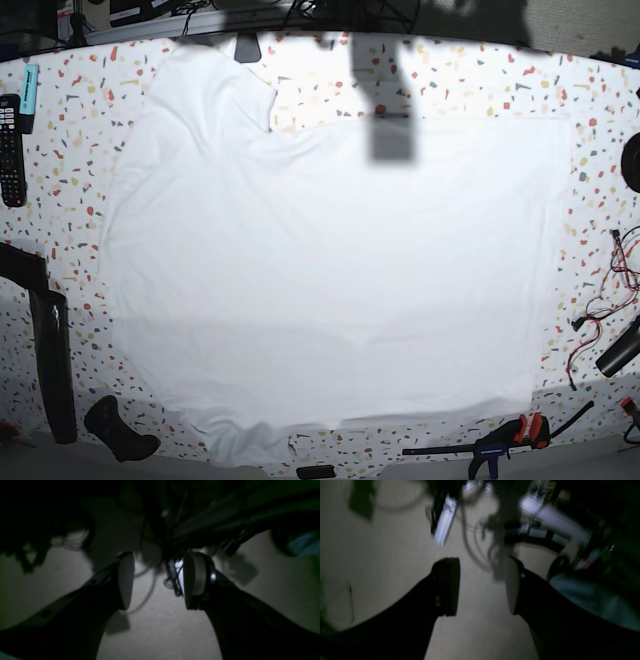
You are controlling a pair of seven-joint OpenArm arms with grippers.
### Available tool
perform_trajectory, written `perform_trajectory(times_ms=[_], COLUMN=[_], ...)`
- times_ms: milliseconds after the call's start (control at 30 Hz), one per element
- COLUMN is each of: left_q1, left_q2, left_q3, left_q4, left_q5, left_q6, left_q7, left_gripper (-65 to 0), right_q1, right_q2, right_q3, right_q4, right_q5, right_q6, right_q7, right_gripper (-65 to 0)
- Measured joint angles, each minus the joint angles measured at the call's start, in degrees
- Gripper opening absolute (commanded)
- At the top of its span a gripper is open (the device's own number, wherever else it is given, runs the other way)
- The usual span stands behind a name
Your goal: Fold the T-shirt properly
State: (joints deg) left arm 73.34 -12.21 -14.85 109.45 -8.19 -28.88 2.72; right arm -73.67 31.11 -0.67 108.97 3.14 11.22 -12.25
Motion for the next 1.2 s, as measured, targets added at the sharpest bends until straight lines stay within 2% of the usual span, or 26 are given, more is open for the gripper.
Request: perform_trajectory(times_ms=[67, 133, 333, 467, 633, 800, 1200], left_q1=[0.07, 0.33, 0.28, 0.31, 0.31, 0.31, -9.09], left_q2=[-0.02, -0.02, -0.02, -0.02, 0.00, -0.04, 0.00], left_q3=[0.00, -0.02, -0.04, -0.07, -0.07, -0.07, 0.00], left_q4=[2.71, 4.79, 8.59, 8.81, 11.15, 16.02, 18.34], left_q5=[-2.36, -2.82, -2.51, 2.93, 4.35, 4.74, 4.79], left_q6=[0.22, 0.28, 0.20, 0.28, 0.35, 0.35, -0.04], left_q7=[4.44, 6.05, 5.75, 6.10, 6.27, 6.27, 7.63], left_gripper=[-34.5, -34.5, -34.5, -34.5, -34.5, -34.5, -34.5], right_q1=[0.02, -0.04, 0.35, 2.58, 3.32, 4.72, 11.17], right_q2=[0.02, 0.02, 0.02, 0.00, -0.85, -1.01, -1.05], right_q3=[2.01, 3.54, 6.47, 6.51, 6.62, 6.60, 6.51], right_q4=[3.32, 6.23, 13.55, 15.54, 16.13, 16.20, 16.20], right_q5=[-0.04, -0.13, -0.09, -0.02, -0.07, -6.73, -7.52], right_q6=[-0.02, 0.20, 0.22, 0.46, 0.44, 0.63, 0.66], right_q7=[-0.17, -0.63, -0.90, -2.47, -3.10, -3.13, -3.74], right_gripper=[-36.2, -36.2, -36.2, -36.2, -36.2, -36.2, -36.2])
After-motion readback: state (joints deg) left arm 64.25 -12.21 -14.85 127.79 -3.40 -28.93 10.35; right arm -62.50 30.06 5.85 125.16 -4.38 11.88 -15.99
